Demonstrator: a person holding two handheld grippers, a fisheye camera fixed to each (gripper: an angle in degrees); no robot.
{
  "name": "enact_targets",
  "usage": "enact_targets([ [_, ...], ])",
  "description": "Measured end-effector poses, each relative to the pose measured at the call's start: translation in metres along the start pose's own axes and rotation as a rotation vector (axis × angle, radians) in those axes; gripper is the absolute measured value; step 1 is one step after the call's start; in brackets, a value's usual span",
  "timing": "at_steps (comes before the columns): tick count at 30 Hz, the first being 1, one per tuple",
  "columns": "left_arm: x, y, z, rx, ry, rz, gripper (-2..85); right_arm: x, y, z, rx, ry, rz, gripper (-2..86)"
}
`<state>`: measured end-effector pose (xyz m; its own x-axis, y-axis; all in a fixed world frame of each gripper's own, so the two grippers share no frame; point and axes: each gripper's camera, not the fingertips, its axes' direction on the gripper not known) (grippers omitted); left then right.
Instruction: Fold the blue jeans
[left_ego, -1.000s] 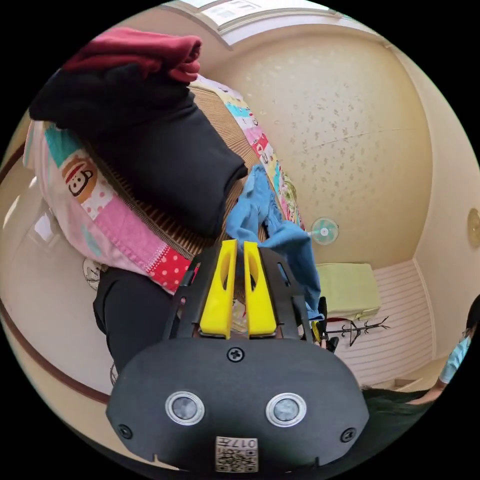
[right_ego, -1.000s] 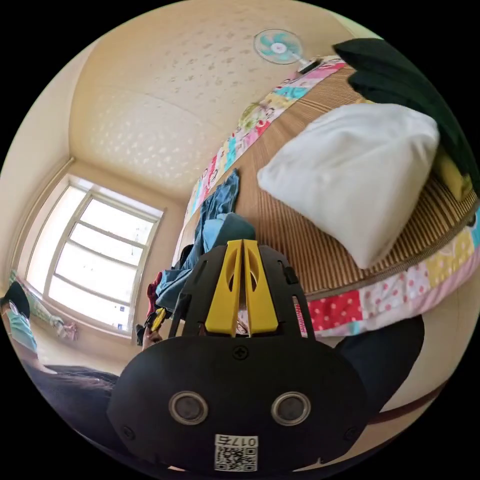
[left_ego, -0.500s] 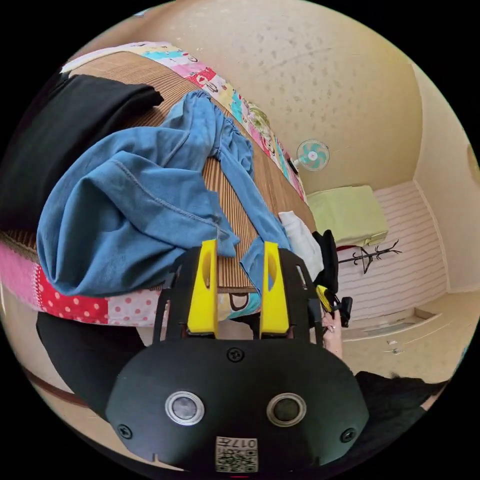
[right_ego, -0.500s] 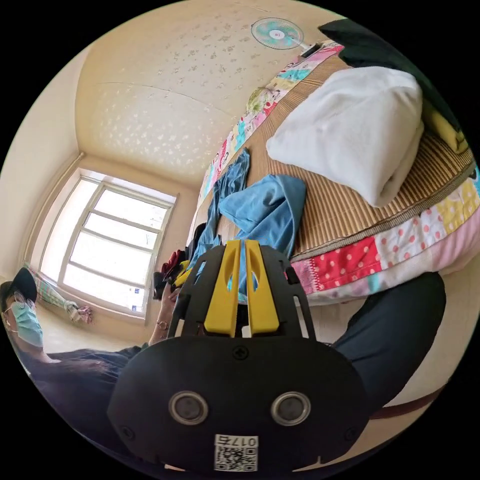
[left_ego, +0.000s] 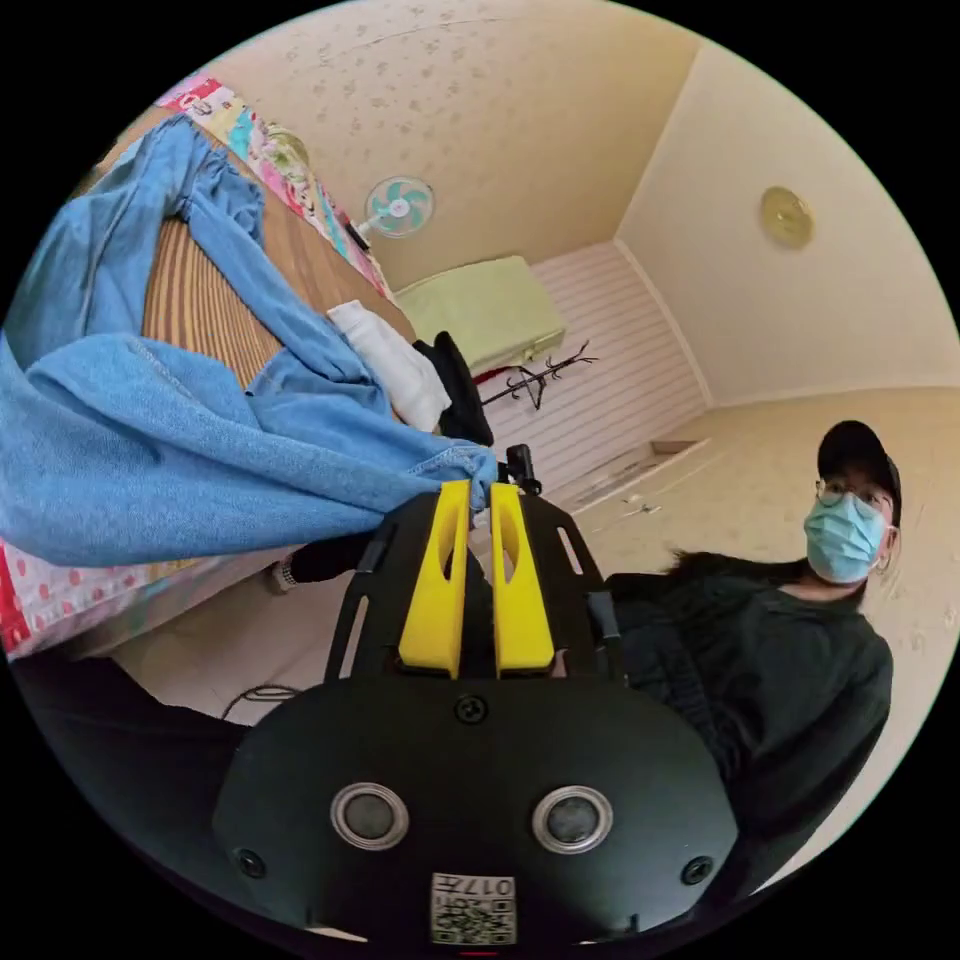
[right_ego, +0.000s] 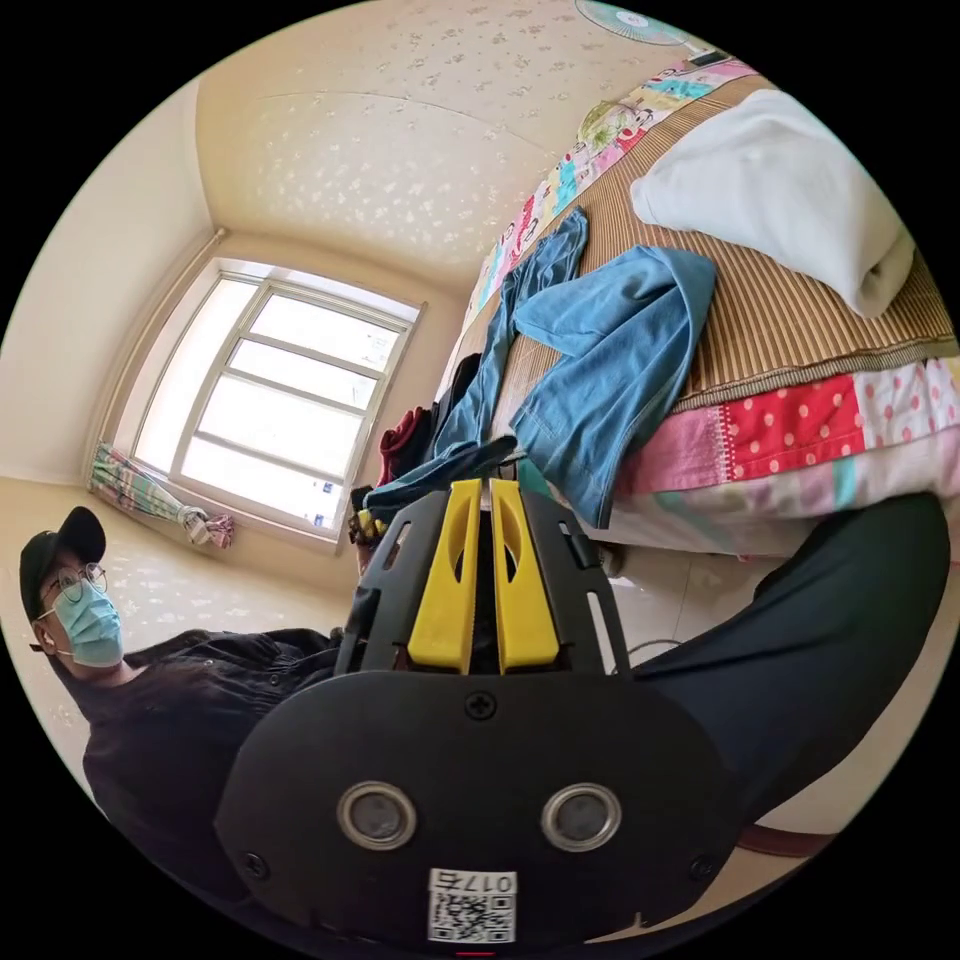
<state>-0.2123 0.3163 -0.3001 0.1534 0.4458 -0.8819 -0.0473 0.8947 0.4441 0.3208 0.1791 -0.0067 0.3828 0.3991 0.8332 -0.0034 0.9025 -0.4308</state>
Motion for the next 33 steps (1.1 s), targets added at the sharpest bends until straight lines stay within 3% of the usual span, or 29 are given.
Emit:
enact_targets([
  [4, 0.085, 0.051, -0.043, 0.054, 0.028, 0.148, 4.3, 0.002, 0.026, -0.023, 0.032, -0.030, -0.018, 1.9],
  [8, 0.131, 0.100, -0.105, 0.026, -0.105, 0.157, 4.3, 0.006, 0.031, -0.010, -0.066, 0.003, -0.046, 2.0],
  [10, 0.120, 0.122, -0.127, -0.046, -0.199, 0.041, 4.3, 0.006, 0.028, 0.003, -0.101, 0.024, -0.052, 2.5],
  [12, 0.088, 0.153, -0.153, -0.120, -0.409, -0.247, 4.4, 0.002, 0.028, 0.019, -0.130, 0.013, -0.078, 3.0],
  [15, 0.066, 0.191, -0.179, -0.170, -0.699, -0.505, 5.1, -0.002, 0.028, 0.061, -0.233, 0.005, -0.111, 3.9],
  [21, 0.082, 0.212, -0.208, 0.199, -0.553, -0.457, 9.9, -0.025, 0.038, 0.193, -0.591, -0.048, -0.178, 8.0],
  [25, 0.088, 0.206, -0.206, 0.260, -0.653, -0.457, 12.6, -0.043, 0.066, 0.291, -0.876, 0.073, -0.233, 11.1],
  [28, 0.092, 0.203, -0.195, 0.320, -0.668, -0.423, 13.2, -0.034, 0.093, 0.328, -0.964, 0.155, -0.224, 11.7],
  [31, 0.061, 0.190, -0.158, 0.149, -0.664, -0.483, 12.6, -0.033, 0.116, 0.335, -0.995, 0.177, -0.281, 10.9],
  [33, 0.030, 0.180, -0.122, -0.074, -0.736, -0.549, 10.5, -0.039, 0.118, 0.327, -0.979, 0.164, -0.346, 8.5],
])
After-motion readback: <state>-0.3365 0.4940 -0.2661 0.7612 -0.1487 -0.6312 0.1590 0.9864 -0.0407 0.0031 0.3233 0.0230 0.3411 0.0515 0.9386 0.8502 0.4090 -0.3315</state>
